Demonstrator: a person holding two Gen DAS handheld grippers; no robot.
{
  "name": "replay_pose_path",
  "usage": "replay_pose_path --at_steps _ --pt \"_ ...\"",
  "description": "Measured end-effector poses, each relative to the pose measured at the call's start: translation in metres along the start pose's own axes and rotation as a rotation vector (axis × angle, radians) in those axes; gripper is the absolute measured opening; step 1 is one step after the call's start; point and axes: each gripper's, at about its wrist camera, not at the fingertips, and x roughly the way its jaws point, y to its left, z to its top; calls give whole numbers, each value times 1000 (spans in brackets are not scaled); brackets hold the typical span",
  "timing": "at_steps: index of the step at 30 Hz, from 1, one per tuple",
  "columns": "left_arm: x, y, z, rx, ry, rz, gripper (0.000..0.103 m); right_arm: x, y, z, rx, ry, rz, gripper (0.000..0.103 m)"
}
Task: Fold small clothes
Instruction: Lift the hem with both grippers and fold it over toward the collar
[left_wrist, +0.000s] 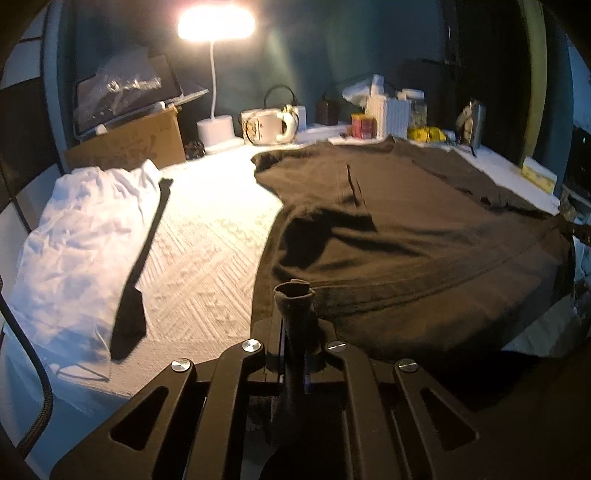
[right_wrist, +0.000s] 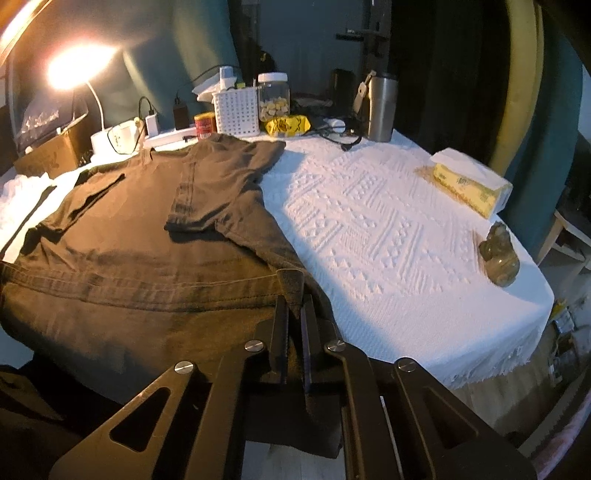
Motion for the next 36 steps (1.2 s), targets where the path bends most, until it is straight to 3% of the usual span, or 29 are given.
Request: replay_pose_path --at_steps 18,24,36 --pt "-29 -3 32 2 -172 1 5 -32 1 28 15 -107 11 6" --pt "-31 -2 45 22 -212 38 5 -40 -3 38 39 -150 -1 6" --pt "-24 1 81 65 -286 54 5 -35 -4 82 39 -218 -13 6"
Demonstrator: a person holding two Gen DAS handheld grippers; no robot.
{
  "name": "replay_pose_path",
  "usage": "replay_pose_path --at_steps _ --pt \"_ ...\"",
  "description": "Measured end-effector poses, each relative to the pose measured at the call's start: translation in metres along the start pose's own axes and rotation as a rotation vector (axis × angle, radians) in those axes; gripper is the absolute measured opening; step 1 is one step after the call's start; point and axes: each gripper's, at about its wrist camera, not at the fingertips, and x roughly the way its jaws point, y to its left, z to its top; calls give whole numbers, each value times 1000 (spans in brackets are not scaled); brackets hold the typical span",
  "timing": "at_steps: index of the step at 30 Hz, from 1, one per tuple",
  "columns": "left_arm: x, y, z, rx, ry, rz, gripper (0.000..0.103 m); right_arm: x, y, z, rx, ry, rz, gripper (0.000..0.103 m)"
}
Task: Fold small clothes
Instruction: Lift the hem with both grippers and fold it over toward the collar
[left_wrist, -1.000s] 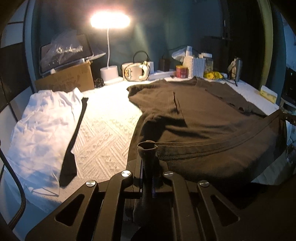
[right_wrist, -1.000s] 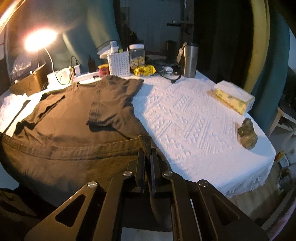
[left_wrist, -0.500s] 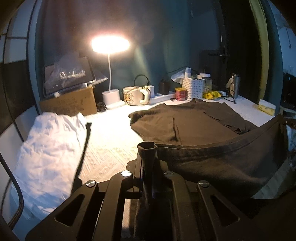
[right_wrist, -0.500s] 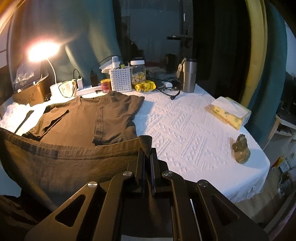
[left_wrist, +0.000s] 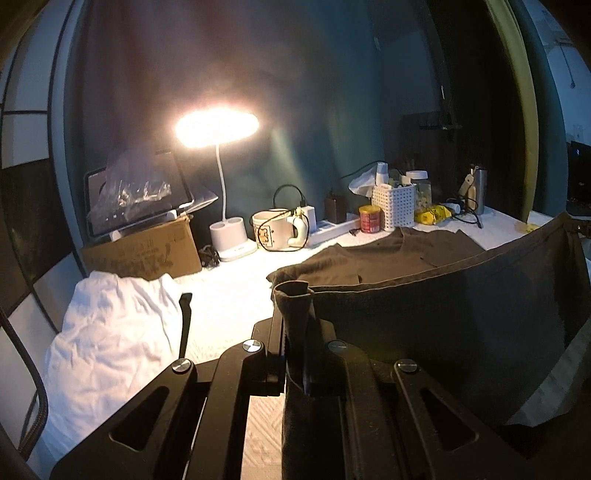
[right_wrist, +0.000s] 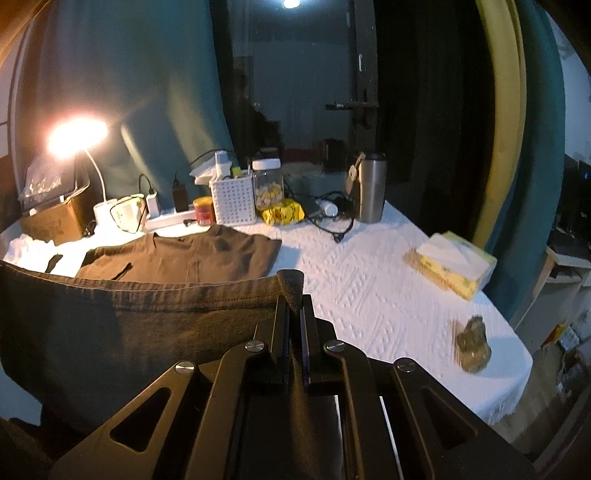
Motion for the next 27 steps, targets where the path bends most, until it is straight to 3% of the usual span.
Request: replay_pose_path --at_steps 27 --pt "85 34 61 -11 9 -17 5 74 23 87 -18 9 -17 6"
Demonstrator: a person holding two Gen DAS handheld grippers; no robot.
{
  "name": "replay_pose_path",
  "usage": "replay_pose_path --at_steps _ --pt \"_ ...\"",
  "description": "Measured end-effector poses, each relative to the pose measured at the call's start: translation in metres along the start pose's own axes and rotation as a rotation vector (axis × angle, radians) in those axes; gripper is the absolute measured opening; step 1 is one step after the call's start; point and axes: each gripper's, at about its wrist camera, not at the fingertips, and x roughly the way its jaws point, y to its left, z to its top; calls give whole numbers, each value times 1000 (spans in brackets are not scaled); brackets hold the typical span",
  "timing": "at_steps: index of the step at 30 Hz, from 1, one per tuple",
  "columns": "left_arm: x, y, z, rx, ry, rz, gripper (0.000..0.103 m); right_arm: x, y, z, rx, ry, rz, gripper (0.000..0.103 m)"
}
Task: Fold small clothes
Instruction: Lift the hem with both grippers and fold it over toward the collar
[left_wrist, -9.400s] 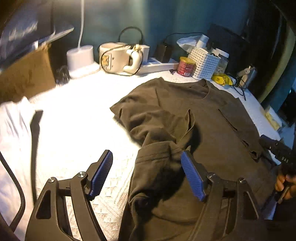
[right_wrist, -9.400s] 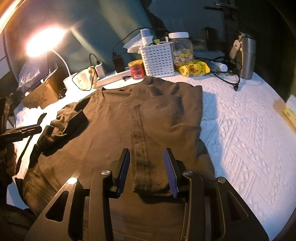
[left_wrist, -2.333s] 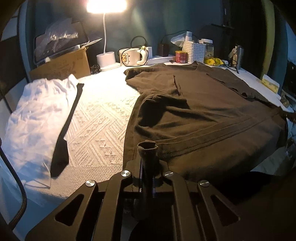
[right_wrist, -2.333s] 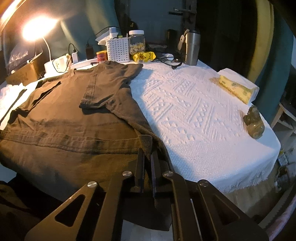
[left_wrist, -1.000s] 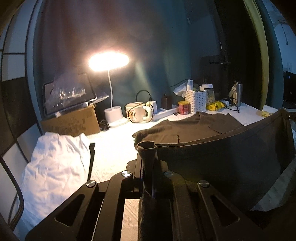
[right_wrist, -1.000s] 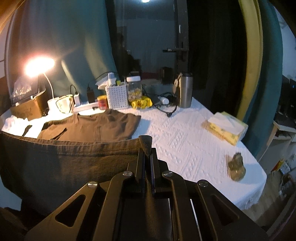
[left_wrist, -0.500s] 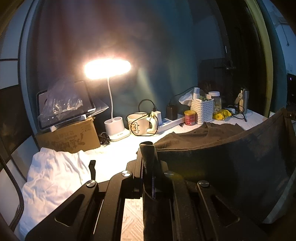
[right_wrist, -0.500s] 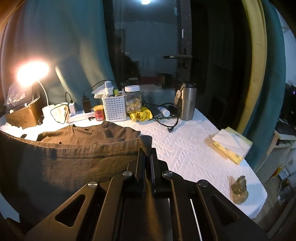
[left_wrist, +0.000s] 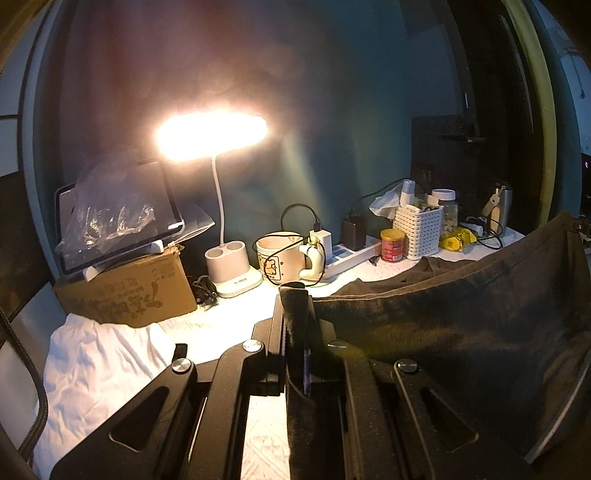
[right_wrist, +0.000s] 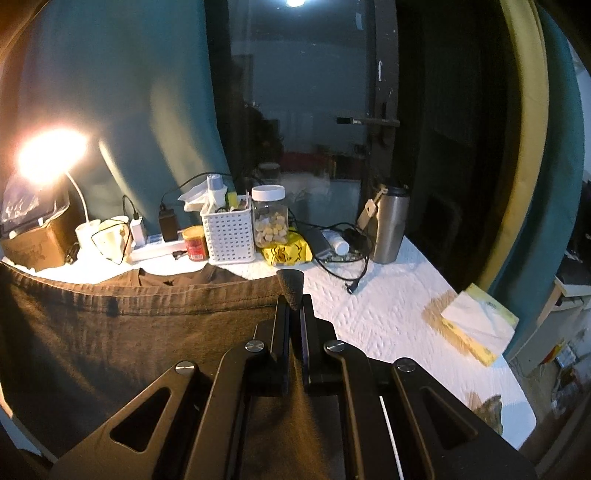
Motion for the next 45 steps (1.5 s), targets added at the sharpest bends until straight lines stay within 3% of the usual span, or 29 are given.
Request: replay_pose_path --at_steps 28,45 --pt "123 12 30 29 92 8 5 126 5 44 -6 57 5 6" --pt "179 23 42 48 91 44 5 199 14 65 -23 78 29 6"
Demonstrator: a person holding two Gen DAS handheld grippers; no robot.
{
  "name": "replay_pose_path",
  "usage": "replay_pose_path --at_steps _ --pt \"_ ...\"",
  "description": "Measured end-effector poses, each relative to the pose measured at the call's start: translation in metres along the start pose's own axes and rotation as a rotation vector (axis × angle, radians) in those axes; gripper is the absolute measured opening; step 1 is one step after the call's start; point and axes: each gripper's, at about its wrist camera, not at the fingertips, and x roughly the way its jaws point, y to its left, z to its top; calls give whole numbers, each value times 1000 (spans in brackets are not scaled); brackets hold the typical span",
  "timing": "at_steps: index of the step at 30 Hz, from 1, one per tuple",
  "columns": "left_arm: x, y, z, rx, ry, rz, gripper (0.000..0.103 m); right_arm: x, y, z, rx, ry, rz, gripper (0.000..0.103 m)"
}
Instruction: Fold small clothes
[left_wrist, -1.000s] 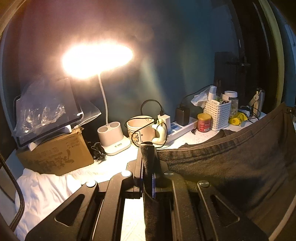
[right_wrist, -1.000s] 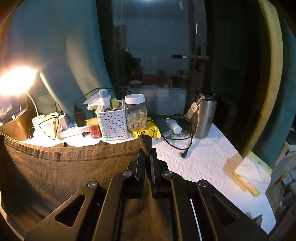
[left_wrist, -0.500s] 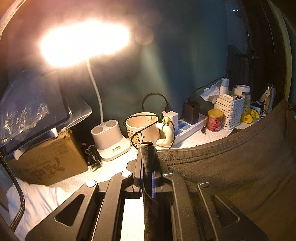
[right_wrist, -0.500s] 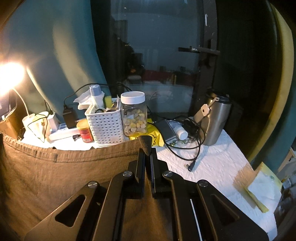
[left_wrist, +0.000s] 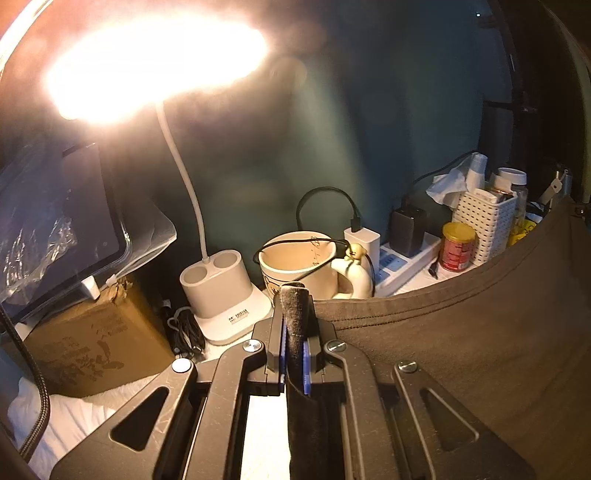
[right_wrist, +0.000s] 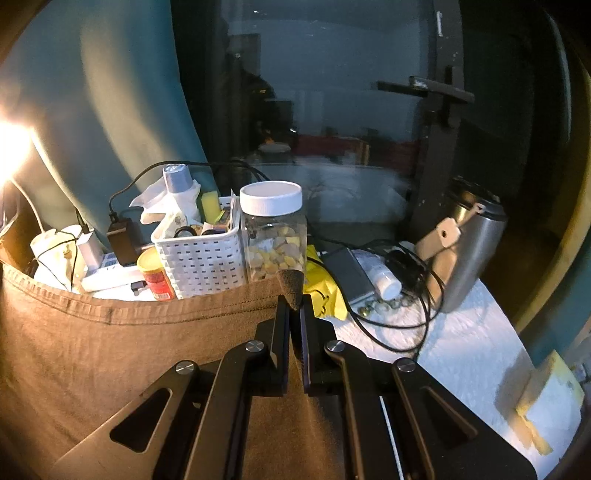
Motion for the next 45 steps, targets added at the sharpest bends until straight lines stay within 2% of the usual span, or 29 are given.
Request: replay_pose_path --at_steps 5,8,11,15,18,33,45 --pt "13 4 1 -10 4 1 5 14 -2 6 3 8 -10 6" --pt "21 12 1 -62 26 -8 8 22 -4 6 8 27 -34 6" --pt "30 22 0 -130 83 1 19 32 -5 3 5 72 -51 7" --pt "24 31 -3 -155 78 31 21 33 -5 -3 1 78 -80 32" --pt "19 33 -5 -154 86 37 21 29 -6 -4 10 79 -82 36" --pt "-18 25 -18 -141 96 27 21 -14 -13 -13 35 65 -88 37" --pt "-55 5 -40 -133 85 -15 21 -65 -20 -38 61 49 -89 37"
